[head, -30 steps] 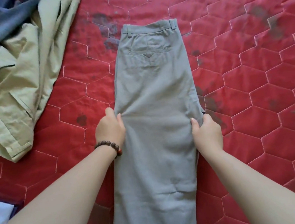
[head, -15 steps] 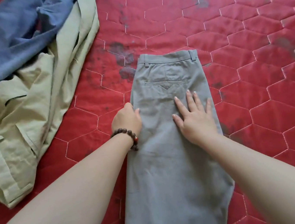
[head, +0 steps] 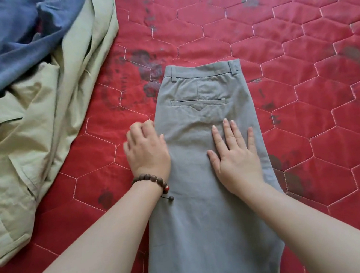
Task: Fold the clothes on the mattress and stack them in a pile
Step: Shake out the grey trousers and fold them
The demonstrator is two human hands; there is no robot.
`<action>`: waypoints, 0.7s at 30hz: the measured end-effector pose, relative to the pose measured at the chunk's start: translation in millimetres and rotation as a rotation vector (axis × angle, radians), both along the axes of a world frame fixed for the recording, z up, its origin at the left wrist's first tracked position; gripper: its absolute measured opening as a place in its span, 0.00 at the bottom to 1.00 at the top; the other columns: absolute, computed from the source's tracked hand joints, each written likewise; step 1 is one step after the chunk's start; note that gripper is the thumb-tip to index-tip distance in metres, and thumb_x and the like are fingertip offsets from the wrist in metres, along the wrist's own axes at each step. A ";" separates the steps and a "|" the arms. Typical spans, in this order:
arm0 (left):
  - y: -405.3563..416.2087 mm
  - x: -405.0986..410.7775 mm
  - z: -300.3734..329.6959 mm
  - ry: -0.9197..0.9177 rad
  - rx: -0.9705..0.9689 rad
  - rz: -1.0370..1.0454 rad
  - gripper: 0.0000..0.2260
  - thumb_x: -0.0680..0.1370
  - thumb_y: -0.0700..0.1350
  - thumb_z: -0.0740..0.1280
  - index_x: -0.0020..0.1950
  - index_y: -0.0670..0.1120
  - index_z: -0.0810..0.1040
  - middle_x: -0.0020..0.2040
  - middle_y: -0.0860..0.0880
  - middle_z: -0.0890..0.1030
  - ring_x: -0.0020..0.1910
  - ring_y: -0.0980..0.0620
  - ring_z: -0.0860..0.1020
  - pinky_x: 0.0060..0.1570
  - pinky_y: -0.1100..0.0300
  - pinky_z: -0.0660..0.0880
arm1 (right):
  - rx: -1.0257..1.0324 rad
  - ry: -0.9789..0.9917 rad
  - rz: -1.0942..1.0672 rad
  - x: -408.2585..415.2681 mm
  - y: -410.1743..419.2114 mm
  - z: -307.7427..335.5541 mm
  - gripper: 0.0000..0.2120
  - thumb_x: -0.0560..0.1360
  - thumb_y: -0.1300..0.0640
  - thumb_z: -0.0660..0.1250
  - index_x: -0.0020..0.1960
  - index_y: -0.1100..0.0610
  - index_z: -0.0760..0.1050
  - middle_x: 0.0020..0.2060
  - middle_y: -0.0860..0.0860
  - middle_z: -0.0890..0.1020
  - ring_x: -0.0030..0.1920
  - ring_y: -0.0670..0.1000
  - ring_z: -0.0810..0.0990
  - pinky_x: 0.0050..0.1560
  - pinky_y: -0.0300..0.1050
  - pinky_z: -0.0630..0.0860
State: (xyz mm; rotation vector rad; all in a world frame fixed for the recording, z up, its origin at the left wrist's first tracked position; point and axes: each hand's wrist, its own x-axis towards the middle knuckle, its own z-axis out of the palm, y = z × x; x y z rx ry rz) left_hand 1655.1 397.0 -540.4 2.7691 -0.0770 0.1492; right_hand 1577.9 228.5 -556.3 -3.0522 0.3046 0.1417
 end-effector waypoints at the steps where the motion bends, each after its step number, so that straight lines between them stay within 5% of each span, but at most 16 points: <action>1: -7.2 -0.1 1.4 -0.058 0.015 -0.102 0.14 0.77 0.44 0.65 0.62 0.43 0.73 0.61 0.41 0.75 0.61 0.40 0.73 0.56 0.47 0.68 | 0.034 -0.024 0.002 1.6 4.7 -1.5 0.28 0.82 0.46 0.53 0.78 0.55 0.52 0.78 0.55 0.52 0.78 0.53 0.47 0.75 0.56 0.34; 4: -31.7 -9.4 -6.4 0.064 0.095 -0.561 0.23 0.81 0.47 0.58 0.76 0.43 0.62 0.77 0.41 0.60 0.77 0.44 0.55 0.74 0.49 0.51 | 0.121 -0.065 0.123 5.4 15.7 -4.2 0.26 0.81 0.50 0.52 0.76 0.59 0.58 0.76 0.55 0.58 0.77 0.54 0.54 0.76 0.55 0.45; 7: -29.5 -10.9 -27.6 0.168 0.273 -0.605 0.27 0.82 0.57 0.46 0.79 0.50 0.45 0.79 0.52 0.45 0.78 0.50 0.40 0.75 0.49 0.37 | 0.053 -0.033 0.148 4.6 -0.4 -7.5 0.27 0.80 0.45 0.48 0.77 0.52 0.57 0.77 0.50 0.56 0.77 0.51 0.53 0.76 0.57 0.45; 15: -27.9 -7.2 -30.8 0.185 0.387 -0.592 0.31 0.77 0.64 0.37 0.78 0.53 0.40 0.79 0.53 0.40 0.77 0.48 0.36 0.74 0.43 0.36 | -0.200 0.128 -0.142 -1.2 -73.4 1.2 0.28 0.81 0.42 0.37 0.79 0.49 0.42 0.79 0.47 0.46 0.78 0.49 0.42 0.73 0.65 0.34; 18: -28.5 -25.5 -26.5 0.220 0.379 -0.582 0.31 0.79 0.62 0.42 0.78 0.51 0.39 0.79 0.49 0.38 0.77 0.47 0.35 0.73 0.42 0.35 | -0.260 0.055 -0.209 -12.7 -55.6 13.8 0.27 0.81 0.52 0.42 0.78 0.60 0.50 0.78 0.56 0.50 0.78 0.55 0.44 0.72 0.66 0.36; 21: -23.1 -72.4 -28.2 0.223 0.358 -0.621 0.29 0.79 0.58 0.41 0.79 0.50 0.39 0.78 0.48 0.37 0.77 0.48 0.36 0.74 0.43 0.37 | -0.045 -0.057 0.092 -47.9 20.6 11.1 0.28 0.75 0.58 0.51 0.74 0.64 0.63 0.74 0.60 0.63 0.75 0.58 0.59 0.73 0.64 0.51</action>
